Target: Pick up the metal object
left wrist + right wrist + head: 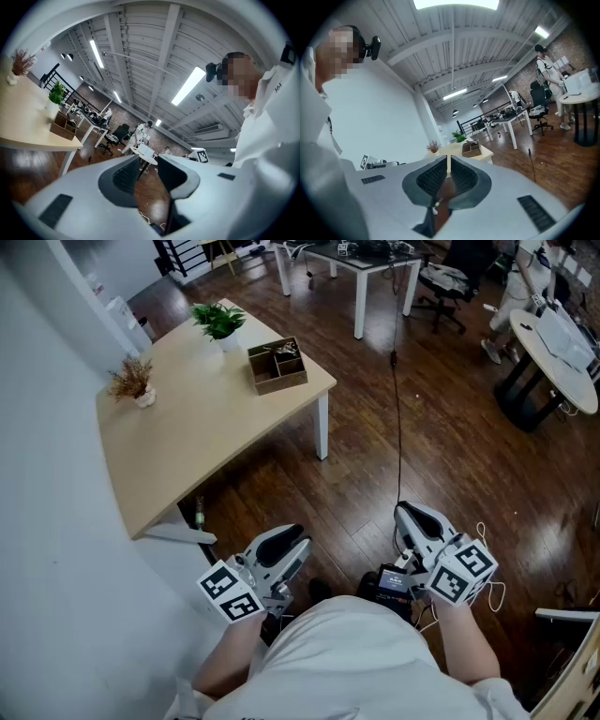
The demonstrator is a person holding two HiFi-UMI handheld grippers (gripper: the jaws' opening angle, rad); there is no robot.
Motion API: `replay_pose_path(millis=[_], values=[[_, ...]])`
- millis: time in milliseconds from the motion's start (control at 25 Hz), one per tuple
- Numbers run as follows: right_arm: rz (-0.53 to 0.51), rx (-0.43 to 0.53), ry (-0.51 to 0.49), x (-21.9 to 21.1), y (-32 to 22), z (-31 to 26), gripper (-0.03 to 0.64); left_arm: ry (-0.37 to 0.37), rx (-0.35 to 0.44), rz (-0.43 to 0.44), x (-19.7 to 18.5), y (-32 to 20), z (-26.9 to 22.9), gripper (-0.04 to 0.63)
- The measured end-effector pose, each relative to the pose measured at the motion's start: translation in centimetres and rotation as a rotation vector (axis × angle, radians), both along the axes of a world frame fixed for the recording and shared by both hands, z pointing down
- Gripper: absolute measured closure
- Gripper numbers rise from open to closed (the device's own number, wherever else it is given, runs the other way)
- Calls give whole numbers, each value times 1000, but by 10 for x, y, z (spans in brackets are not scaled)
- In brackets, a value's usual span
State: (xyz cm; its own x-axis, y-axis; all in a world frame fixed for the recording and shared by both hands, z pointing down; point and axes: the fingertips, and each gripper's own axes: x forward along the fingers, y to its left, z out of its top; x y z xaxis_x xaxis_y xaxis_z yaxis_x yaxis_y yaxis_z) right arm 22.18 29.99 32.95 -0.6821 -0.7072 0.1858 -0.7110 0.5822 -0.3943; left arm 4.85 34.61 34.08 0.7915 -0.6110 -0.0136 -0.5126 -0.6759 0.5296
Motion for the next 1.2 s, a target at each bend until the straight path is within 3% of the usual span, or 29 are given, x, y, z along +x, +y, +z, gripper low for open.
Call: replay_pose_path(millis=[800,1200], values=[[33,7,42,-39,-11,1,600,16,0,9,-47,-4,5,483],[-9,-12,43,-56,-27,12,600,22,-13,-9,-55,-14,11,483]])
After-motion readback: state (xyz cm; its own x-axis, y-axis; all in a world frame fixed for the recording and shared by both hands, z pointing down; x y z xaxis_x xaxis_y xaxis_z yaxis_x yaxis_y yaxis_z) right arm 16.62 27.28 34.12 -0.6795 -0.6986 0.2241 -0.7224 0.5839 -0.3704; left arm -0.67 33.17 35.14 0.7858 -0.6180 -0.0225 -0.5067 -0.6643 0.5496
